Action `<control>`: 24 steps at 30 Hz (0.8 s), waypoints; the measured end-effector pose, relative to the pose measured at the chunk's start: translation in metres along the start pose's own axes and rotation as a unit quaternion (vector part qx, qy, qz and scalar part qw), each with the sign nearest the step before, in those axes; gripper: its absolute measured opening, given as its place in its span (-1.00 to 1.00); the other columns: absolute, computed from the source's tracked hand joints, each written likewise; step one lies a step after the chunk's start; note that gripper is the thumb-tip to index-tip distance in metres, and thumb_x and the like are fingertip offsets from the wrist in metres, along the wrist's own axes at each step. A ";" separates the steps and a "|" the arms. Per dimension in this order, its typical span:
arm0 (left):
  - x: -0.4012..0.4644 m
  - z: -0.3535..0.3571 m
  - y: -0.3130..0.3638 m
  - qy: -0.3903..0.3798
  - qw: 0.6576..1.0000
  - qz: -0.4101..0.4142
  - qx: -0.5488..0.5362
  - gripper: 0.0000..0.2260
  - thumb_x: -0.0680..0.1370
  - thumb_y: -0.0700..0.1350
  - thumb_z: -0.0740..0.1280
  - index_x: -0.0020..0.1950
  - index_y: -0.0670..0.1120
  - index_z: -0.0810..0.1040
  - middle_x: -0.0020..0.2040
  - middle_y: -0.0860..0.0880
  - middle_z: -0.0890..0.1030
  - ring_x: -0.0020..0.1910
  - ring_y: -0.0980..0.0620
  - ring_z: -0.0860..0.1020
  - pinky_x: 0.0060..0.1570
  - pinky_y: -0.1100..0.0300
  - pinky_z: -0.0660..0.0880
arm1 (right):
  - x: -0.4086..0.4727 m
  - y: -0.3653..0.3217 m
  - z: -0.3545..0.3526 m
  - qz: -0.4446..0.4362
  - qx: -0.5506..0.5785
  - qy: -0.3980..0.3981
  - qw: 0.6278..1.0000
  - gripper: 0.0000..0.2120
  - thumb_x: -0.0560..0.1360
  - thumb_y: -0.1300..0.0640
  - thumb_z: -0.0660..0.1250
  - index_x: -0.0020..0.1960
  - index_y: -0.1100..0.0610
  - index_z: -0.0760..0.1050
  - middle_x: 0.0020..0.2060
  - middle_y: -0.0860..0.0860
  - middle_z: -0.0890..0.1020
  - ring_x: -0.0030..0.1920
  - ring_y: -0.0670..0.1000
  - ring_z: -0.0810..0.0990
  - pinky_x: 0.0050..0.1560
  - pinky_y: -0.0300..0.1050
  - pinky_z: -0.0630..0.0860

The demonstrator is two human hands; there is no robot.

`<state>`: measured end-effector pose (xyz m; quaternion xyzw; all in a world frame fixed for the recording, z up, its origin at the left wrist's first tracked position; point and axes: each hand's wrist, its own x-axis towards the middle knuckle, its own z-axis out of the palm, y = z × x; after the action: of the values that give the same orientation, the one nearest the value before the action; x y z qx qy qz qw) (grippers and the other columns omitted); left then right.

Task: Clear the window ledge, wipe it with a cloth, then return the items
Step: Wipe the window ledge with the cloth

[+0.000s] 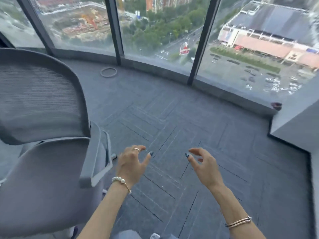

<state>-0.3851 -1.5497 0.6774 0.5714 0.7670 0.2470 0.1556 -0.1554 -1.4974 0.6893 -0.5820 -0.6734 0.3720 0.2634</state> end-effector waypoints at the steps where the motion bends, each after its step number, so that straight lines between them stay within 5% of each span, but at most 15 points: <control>1: 0.014 0.008 0.012 -0.017 1.000 0.013 0.008 -0.40 0.41 0.30 0.05 0.16 -0.07 0.57 0.08 0.00 0.63 0.12 0.00 0.55 0.15 0.10 0.44 | 0.006 0.007 -0.011 0.010 0.000 0.015 1.000 -0.79 0.52 0.02 0.30 0.12 0.08 0.53 0.02 -0.08 0.58 0.07 -0.09 0.51 0.10 -0.21 0.42; 9: 0.119 0.065 0.102 -0.092 0.987 0.127 0.018 -0.59 0.49 0.18 0.25 0.12 -0.10 0.58 0.07 -0.04 0.64 0.09 -0.04 0.55 0.05 0.12 0.42 | 0.059 0.054 -0.086 0.104 0.016 0.117 0.988 -0.81 0.53 0.08 0.31 0.12 0.08 0.53 0.06 -0.08 0.58 0.10 -0.11 0.50 0.16 -0.13 0.43; 13: 0.180 0.102 0.142 -0.130 0.979 0.156 0.013 -0.41 0.41 0.31 0.05 0.13 -0.07 0.57 0.07 -0.02 0.63 0.10 -0.03 0.54 0.06 0.09 0.46 | 0.105 0.075 -0.118 0.141 0.029 0.145 0.979 -0.86 0.52 0.09 0.32 0.07 0.02 0.53 0.05 -0.09 0.59 0.11 -0.09 0.51 0.12 -0.20 0.39; 17: 0.260 0.151 0.181 -0.159 0.970 0.184 0.004 -0.64 0.51 0.14 0.28 0.15 -0.07 0.56 0.11 -0.03 0.61 0.14 -0.04 0.52 0.11 0.09 0.43 | 0.171 0.101 -0.152 0.170 0.019 0.181 0.968 -0.87 0.51 0.08 0.33 0.06 0.03 0.54 0.02 -0.09 0.59 0.09 -0.08 0.52 0.06 -0.21 0.40; 24: 0.395 0.212 0.295 -0.191 0.949 0.250 0.009 -0.66 0.52 0.10 0.28 0.16 -0.09 0.55 0.10 -0.03 0.60 0.14 -0.03 0.52 0.07 0.12 0.42 | 0.282 0.130 -0.245 0.216 0.016 0.237 0.947 -0.84 0.52 0.08 0.31 0.09 0.05 0.54 0.03 -0.09 0.58 0.05 -0.10 0.51 -0.03 -0.27 0.37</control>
<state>-0.1569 -1.0639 0.6825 0.7829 0.5572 0.1575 0.2274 0.0621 -1.1675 0.7049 -0.7804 -0.4440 0.2817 0.3383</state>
